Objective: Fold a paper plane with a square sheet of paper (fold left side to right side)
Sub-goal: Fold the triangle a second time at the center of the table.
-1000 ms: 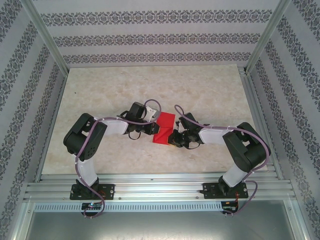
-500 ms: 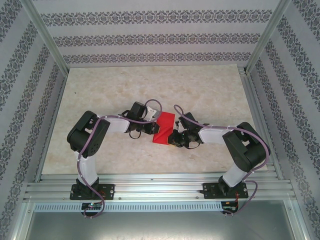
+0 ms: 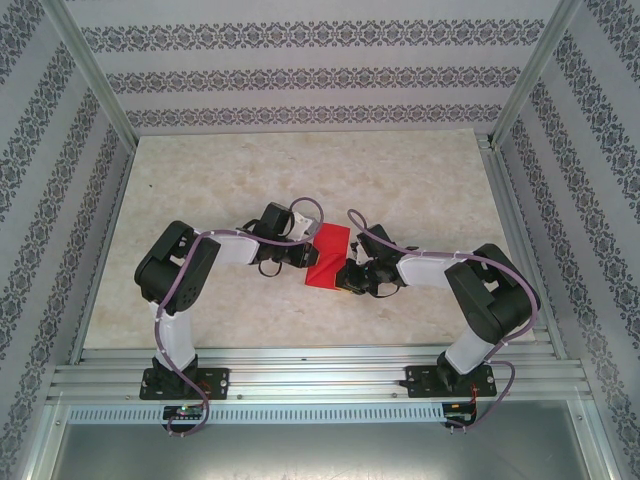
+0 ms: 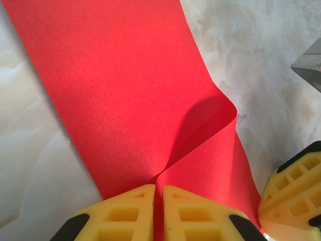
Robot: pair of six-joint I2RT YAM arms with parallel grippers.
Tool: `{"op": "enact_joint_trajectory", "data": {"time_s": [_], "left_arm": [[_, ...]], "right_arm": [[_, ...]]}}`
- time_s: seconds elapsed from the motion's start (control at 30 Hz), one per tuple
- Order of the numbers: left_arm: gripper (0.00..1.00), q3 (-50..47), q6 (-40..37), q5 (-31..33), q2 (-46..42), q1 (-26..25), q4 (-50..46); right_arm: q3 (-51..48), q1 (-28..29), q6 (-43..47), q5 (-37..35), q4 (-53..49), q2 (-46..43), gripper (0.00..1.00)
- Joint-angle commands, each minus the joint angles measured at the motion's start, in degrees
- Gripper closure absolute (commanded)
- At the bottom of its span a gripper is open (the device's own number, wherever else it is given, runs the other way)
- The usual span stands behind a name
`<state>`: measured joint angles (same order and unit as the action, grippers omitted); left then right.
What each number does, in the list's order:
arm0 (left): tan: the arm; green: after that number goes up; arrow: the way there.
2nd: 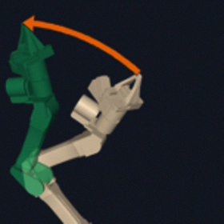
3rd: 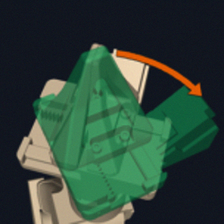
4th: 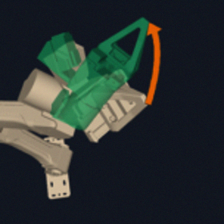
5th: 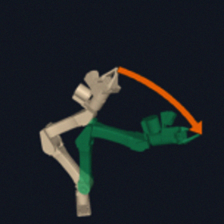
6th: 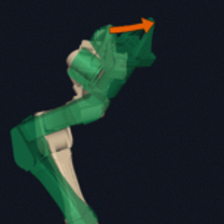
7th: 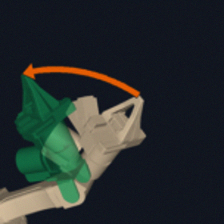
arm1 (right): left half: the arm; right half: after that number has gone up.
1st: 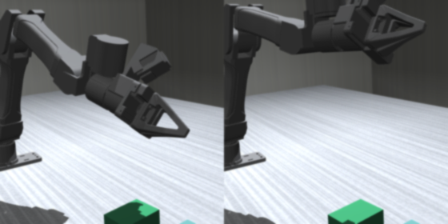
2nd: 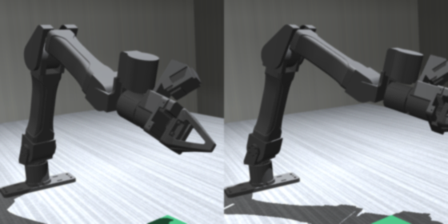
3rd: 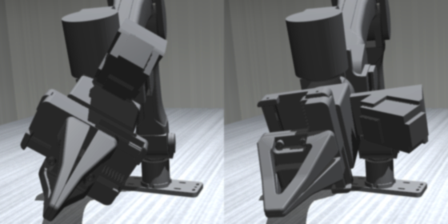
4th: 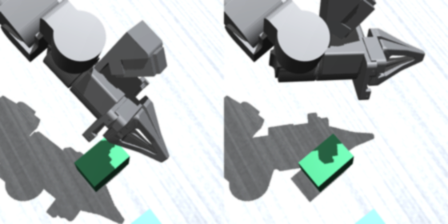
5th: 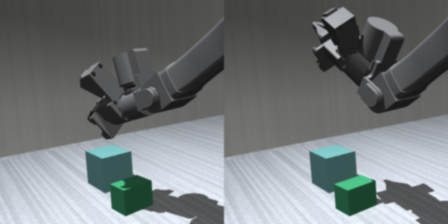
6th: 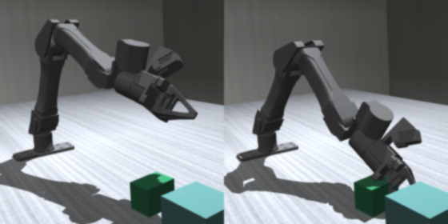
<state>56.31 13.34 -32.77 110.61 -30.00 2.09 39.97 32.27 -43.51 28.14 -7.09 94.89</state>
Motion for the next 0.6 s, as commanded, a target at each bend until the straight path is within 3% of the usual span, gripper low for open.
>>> {"op": "enact_joint_trajectory", "data": {"time_s": [0.0,0.57], "left_arm": [[0.86,0.88,-0.52,0.96,1.50,1.31,1.34],[0.87,-0.06,-0.79,1.84,2.29,1.45,1.81]], "right_arm": [[0.09,0.86,1.24,-2.83,-2.52,2.32,0.86],[1.50,0.67,0.95,-2.28,-2.15,-0.91,0.84]]}}
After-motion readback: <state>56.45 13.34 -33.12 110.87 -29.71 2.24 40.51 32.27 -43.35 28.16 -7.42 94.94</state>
